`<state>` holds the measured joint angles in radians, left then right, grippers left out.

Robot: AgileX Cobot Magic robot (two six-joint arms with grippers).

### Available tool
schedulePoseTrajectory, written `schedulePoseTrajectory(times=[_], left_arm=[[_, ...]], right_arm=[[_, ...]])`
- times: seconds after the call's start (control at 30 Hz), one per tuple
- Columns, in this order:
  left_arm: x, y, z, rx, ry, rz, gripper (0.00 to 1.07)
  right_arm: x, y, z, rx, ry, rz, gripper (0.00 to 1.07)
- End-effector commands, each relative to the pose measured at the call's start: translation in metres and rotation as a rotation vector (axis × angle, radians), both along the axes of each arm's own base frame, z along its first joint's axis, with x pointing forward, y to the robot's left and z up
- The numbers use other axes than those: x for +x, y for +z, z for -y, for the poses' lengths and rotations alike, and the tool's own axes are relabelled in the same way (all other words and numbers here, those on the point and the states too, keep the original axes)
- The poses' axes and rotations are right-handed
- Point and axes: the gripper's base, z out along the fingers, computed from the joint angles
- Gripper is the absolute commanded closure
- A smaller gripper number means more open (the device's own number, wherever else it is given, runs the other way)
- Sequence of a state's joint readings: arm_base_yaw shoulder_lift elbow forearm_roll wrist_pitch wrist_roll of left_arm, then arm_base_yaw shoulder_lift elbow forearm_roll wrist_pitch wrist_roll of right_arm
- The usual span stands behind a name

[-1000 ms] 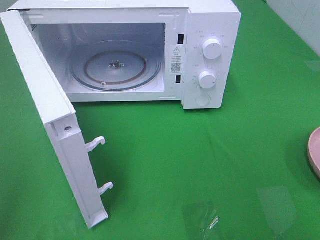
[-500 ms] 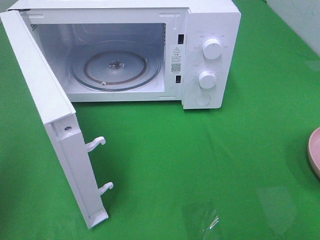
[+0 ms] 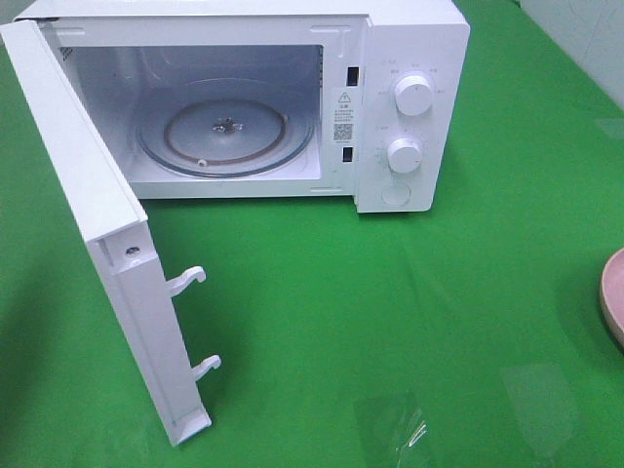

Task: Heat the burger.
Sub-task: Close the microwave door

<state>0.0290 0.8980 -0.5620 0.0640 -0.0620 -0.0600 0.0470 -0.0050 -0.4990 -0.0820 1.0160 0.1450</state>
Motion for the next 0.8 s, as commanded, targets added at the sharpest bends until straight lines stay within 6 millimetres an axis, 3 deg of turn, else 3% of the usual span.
schedulePoseTrajectory(times=[0.03, 0.2, 0.23, 0.3, 0.33, 0.5, 0.8], left_arm=[[0.02, -0.004, 0.001, 0.027, -0.019, 0.053, 1.07], [0.028, -0.022, 0.003, 0.029, -0.045, 0.13, 1.07], [0.026, -0.038, 0.004, 0.028, -0.06, 0.157, 1.07], [0.025, -0.044, 0.005, 0.03, -0.069, 0.171, 1.07], [0.022, -0.059, 0.008, 0.035, -0.095, 0.193, 1.07], [0.024, -0.089, 0.01, 0.023, -0.12, 0.158, 1.07], [0.03, -0.12, 0.02, 0.06, -0.242, 0.076, 1.07]], right_arm=[[-0.003, 0.001, 0.0, -0.009, -0.004, 0.038, 0.31], [-0.003, 0.001, 0.0, -0.009, -0.004, 0.038, 0.31], [-0.003, 0.001, 0.0, -0.009, -0.004, 0.038, 0.31], [-0.003, 0.001, 0.0, -0.009, -0.004, 0.038, 0.31], [-0.003, 0.001, 0.0, -0.009, -0.004, 0.038, 0.31], [-0.003, 0.001, 0.0, -0.009, -0.004, 0.038, 0.31], [-0.003, 0.001, 0.0, -0.009, -0.004, 0.038, 0.31]])
